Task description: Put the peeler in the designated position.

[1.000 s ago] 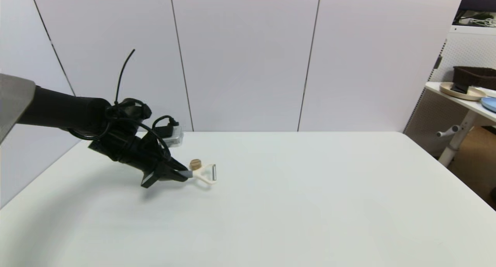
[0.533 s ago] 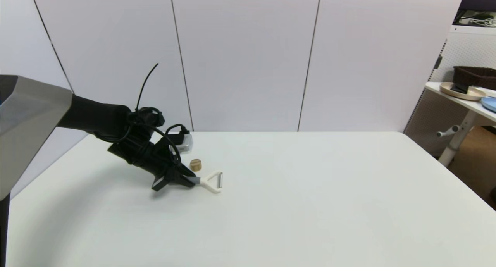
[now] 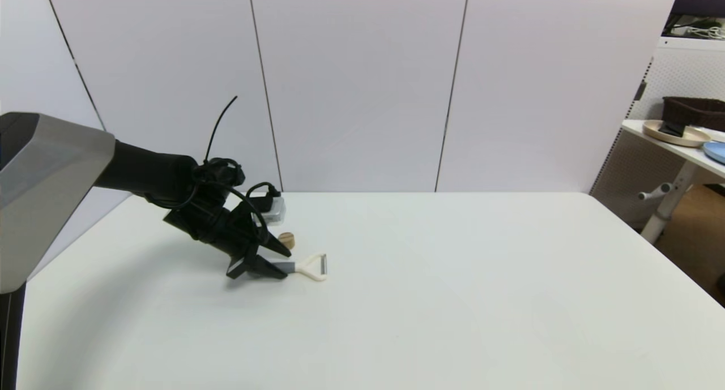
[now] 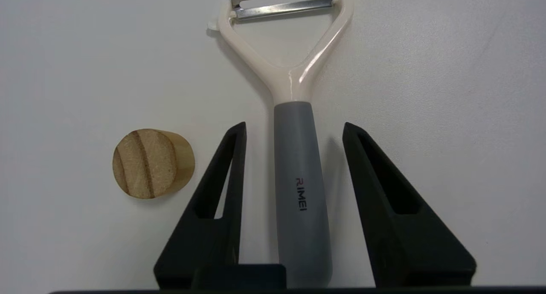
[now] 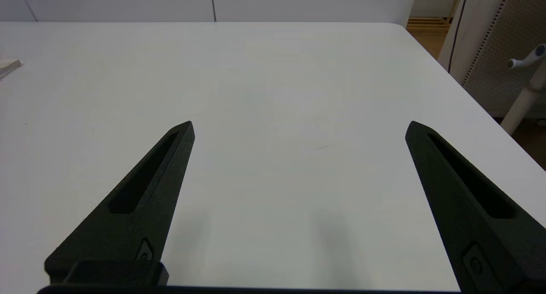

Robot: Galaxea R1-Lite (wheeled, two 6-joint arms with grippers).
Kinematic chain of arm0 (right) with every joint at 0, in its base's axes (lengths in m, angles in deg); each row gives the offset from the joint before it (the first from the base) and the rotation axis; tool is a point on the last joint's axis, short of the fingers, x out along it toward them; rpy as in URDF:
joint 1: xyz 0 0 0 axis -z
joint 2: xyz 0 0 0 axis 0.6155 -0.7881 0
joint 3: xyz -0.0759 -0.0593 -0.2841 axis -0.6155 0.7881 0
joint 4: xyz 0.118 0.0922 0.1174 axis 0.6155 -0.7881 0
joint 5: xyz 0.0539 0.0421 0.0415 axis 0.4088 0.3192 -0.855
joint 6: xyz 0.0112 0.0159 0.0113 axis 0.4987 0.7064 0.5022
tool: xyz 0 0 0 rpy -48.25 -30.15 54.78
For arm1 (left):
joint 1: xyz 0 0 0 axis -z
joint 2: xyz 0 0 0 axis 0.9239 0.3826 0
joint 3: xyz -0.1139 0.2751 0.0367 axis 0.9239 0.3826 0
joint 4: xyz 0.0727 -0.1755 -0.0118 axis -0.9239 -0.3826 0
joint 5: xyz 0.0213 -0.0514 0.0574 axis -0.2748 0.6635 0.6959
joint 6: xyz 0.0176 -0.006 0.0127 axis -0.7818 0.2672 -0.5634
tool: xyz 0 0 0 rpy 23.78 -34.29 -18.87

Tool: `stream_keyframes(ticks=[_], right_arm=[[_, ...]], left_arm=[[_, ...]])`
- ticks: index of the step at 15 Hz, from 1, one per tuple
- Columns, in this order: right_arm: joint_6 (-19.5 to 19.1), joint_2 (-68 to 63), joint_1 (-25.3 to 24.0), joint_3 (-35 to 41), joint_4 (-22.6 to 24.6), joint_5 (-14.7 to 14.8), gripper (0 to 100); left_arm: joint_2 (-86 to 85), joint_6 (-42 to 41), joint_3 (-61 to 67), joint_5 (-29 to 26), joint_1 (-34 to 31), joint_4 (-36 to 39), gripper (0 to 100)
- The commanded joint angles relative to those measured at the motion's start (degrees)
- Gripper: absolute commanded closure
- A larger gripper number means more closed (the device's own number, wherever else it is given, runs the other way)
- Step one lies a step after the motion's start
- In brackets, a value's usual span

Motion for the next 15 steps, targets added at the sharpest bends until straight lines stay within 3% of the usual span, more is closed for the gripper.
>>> stream_keyframes(ticks=[1, 4, 7, 11, 15], right_arm=[[-0.02, 0.01, 0.0, 0.0, 0.05, -0.02, 0], [-0.02, 0.01, 0.0, 0.0, 0.05, -0.02, 0], [-0.02, 0.01, 0.0, 0.0, 0.05, -0.02, 0], [-0.02, 0.01, 0.0, 0.0, 0.05, -0.02, 0], [-0.02, 0.01, 0.0, 0.0, 0.05, -0.02, 0]], left_arm=[[-0.59, -0.68, -0.22, -0.12, -0.07, -0.38, 0], [-8.94, 0.82, -0.13, 1.64, 0.02, -2.05, 0], [-23.0, 7.5, 1.19, 5.68, -0.07, -8.47, 0], [-42.07, 24.63, 10.85, 11.22, -0.07, -10.58, 0], [-62.29, 40.02, 23.95, 19.13, -1.83, -6.53, 0]])
